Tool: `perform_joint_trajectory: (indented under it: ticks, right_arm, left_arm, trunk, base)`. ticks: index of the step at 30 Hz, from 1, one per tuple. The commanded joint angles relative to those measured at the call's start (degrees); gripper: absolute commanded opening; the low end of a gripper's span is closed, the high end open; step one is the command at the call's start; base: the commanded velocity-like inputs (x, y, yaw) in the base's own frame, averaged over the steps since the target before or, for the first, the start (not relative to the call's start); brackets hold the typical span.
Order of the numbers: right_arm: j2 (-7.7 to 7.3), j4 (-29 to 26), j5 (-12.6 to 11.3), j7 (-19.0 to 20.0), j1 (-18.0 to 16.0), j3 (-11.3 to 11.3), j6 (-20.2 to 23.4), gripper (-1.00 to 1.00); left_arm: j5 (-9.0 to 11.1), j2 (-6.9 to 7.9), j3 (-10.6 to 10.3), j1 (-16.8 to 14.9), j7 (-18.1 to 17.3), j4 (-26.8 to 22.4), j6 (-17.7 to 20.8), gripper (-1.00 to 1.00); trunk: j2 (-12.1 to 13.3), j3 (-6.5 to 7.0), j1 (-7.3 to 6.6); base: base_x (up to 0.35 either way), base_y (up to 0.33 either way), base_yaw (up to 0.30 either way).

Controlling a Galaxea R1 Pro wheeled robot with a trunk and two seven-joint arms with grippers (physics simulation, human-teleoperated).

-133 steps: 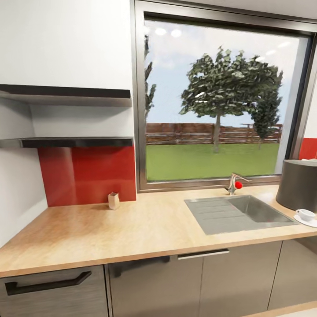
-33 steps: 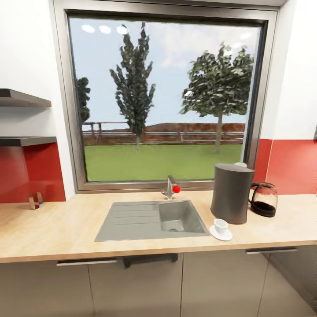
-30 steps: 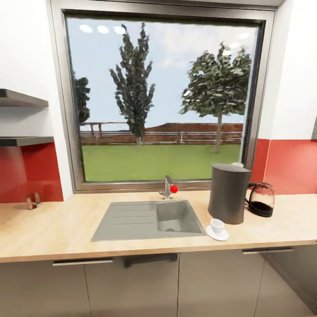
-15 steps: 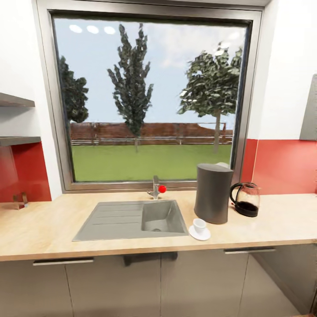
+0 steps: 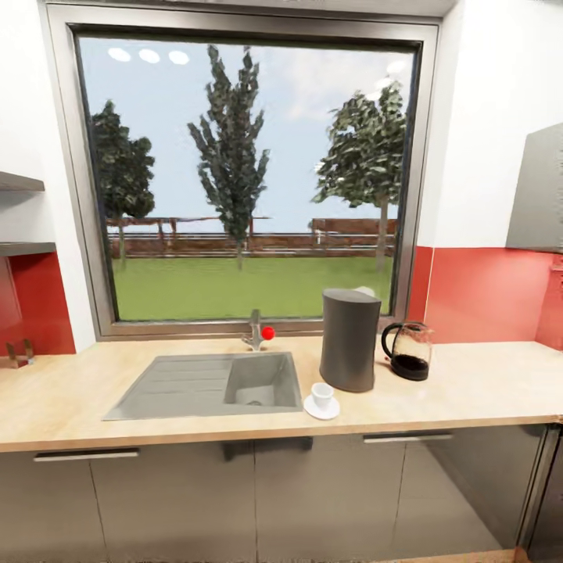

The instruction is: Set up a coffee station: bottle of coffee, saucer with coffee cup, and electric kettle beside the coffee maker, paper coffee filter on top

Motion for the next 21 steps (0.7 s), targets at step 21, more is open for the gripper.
perform_joint_trajectory:
  ticks: [21]
  right_arm:
    - [1.64, -0.1, -1.0, 0.4, -0.1, 0.0, -0.4, -1.0]
  left_arm:
    - [0.7, 0.1, -0.1, 0.0, -0.2, 0.0, -0.2, 1.0]
  trunk:
    - [0.0, -0.01, 0.0]
  base:
    - [-0.112, -0.224, 0.0]
